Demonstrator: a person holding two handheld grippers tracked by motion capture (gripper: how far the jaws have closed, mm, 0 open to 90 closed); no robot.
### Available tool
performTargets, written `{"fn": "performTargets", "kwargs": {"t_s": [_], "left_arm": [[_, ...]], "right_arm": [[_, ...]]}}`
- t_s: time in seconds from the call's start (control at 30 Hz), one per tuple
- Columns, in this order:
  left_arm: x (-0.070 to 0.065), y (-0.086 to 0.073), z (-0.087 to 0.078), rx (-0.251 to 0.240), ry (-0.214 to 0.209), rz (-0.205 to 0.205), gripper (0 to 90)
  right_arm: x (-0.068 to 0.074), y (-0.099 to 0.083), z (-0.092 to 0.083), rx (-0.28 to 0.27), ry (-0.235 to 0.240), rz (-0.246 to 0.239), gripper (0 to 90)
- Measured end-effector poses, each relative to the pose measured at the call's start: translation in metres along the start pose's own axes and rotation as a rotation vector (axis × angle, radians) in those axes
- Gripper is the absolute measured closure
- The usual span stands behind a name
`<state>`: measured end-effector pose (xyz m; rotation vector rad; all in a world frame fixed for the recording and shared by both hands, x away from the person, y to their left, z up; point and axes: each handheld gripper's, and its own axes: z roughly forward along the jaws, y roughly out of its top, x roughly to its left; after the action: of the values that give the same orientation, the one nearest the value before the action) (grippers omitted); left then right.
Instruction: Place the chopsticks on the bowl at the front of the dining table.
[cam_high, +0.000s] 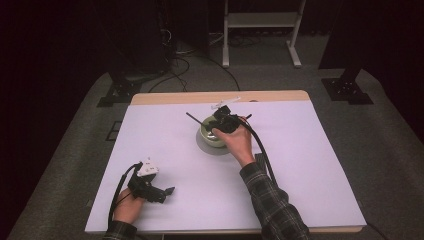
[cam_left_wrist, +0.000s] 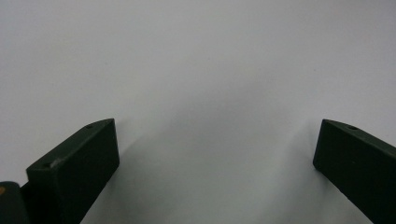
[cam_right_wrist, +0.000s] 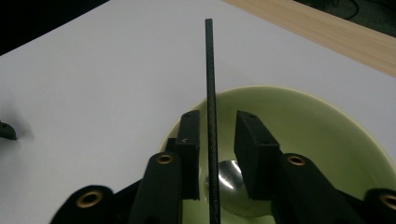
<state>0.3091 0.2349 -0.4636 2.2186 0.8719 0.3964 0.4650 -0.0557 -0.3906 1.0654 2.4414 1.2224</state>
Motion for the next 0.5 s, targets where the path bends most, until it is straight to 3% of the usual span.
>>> {"fn": "performTargets", "kwargs": {"t_s": [0.5], "left_arm": [[0.0, 0.0, 0.0, 0.001, 0.0, 0.001, 0.0]], "right_arm": [[-0.006, -0.003, -0.027, -0.034, -0.004, 0.01, 67.6]]}}
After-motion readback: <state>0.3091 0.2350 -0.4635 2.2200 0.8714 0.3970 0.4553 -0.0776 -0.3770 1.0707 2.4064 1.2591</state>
